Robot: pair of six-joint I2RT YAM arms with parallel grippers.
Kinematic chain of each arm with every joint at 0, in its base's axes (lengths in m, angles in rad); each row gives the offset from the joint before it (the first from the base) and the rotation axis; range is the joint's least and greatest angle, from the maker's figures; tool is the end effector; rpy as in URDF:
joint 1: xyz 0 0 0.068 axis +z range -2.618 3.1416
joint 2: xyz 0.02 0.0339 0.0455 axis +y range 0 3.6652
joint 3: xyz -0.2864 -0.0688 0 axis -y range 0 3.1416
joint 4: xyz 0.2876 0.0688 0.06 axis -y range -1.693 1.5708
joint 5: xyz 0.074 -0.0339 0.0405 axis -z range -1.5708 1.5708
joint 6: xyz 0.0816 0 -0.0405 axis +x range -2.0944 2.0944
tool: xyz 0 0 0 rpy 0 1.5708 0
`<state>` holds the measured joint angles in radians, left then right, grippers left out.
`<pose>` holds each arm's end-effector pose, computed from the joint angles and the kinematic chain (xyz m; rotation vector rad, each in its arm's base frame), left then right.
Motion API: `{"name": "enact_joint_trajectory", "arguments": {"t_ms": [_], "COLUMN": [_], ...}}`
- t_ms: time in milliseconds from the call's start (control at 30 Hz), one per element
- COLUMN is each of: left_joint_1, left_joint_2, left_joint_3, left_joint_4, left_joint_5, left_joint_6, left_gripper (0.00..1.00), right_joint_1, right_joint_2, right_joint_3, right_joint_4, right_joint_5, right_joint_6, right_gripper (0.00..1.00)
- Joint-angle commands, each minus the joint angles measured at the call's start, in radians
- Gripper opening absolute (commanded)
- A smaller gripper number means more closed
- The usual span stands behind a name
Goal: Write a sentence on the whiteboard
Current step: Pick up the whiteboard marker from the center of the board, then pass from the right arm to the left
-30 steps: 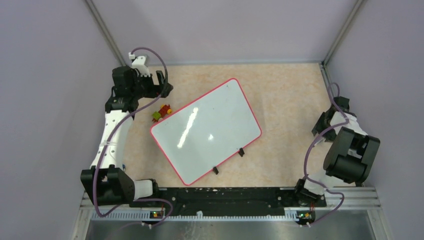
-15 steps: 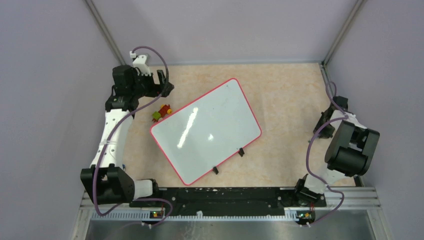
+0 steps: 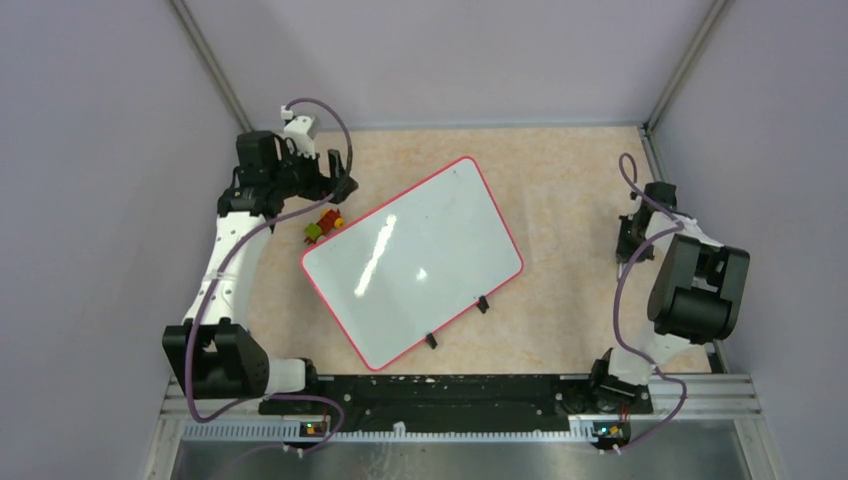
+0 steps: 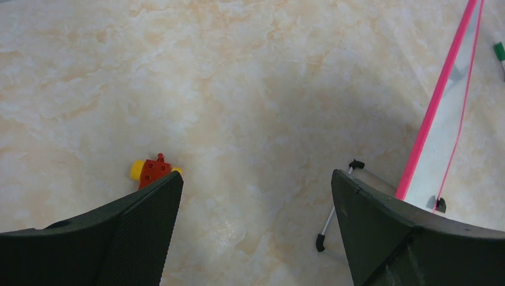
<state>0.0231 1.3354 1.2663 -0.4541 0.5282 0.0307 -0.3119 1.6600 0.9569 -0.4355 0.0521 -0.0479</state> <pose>0.3703 -0.0326 0.3598 0.3250 2.0303 -0.5176 0.3497 -0.1172 0.1174 0.3734 2.6945 -0.1766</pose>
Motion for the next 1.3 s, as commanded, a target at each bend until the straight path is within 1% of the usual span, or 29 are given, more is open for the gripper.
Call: {"name": "enact_joint_trajectory", "arguments": {"t_ms": [0,100,200,267,333,467,567,633,667,733,833,867,1067,1167,1200,1267], "left_joint_1": [-0.012,-0.012,-0.019,-0.018,-0.057,-0.104,-0.178,-0.243,-0.262,-0.313,-0.407,-0.422,-0.425,-0.429,-0.430,-0.442], "left_joint_2": [0.005,0.016,0.019,0.014,0.005,0.003,0.013,0.020,0.028,0.051,0.099,0.107,0.165,0.209,0.221,0.231], "left_joint_3": [0.060,0.113,0.117,0.116,0.135,0.217,0.277,0.297,0.310,0.359,0.457,0.473,0.512,0.507,0.495,0.440], "left_joint_4": [-0.053,-0.100,-0.112,-0.114,-0.118,-0.169,-0.221,-0.228,-0.235,-0.301,-0.438,-0.463,-0.530,-0.591,-0.604,-0.600], "left_joint_5": [0.099,0.150,0.248,0.280,0.294,0.342,0.350,0.316,0.328,0.351,0.300,0.298,0.375,0.488,0.546,0.623], "left_joint_6": [0.117,0.180,0.211,0.223,0.242,0.312,0.383,0.393,0.391,0.439,0.549,0.558,0.460,0.396,0.365,0.320], "left_gripper": [0.99,0.99,0.99,0.99,0.99,0.99,0.99,0.99,0.99,0.99,0.99,0.99,0.99,0.94,0.93,0.93], "right_joint_1": [0.030,0.044,0.084,0.141,0.199,0.336,0.424,0.479,0.507,0.562,0.635,0.657,0.796,0.839,0.849,0.862], "right_joint_2": [-0.013,-0.097,-0.154,-0.182,-0.213,-0.271,-0.302,-0.335,-0.354,-0.395,-0.441,-0.455,-0.517,-0.528,-0.531,-0.536], "right_joint_3": [0.039,0.111,0.191,0.239,0.277,0.335,0.368,0.370,0.369,0.357,0.321,0.305,0.231,0.244,0.253,0.279], "right_joint_4": [-0.120,-0.186,-0.264,-0.324,-0.366,-0.407,-0.427,-0.416,-0.413,-0.395,-0.378,-0.373,-0.372,-0.388,-0.390,-0.399], "right_joint_5": [-0.211,-0.351,-0.472,-0.535,-0.581,-0.636,-0.705,-0.715,-0.715,-0.697,-0.725,-0.733,-0.680,-0.639,-0.628,-0.622], "right_joint_6": [-0.114,-0.159,-0.198,-0.220,-0.240,-0.244,-0.223,-0.209,-0.220,-0.216,-0.211,-0.214,-0.298,-0.324,-0.330,-0.345], "right_gripper": [0.00,0.00,0.00,0.00,0.00,0.00,0.00,0.00,0.00,0.00,0.00,0.00,0.00,0.00,0.00,0.00]}}
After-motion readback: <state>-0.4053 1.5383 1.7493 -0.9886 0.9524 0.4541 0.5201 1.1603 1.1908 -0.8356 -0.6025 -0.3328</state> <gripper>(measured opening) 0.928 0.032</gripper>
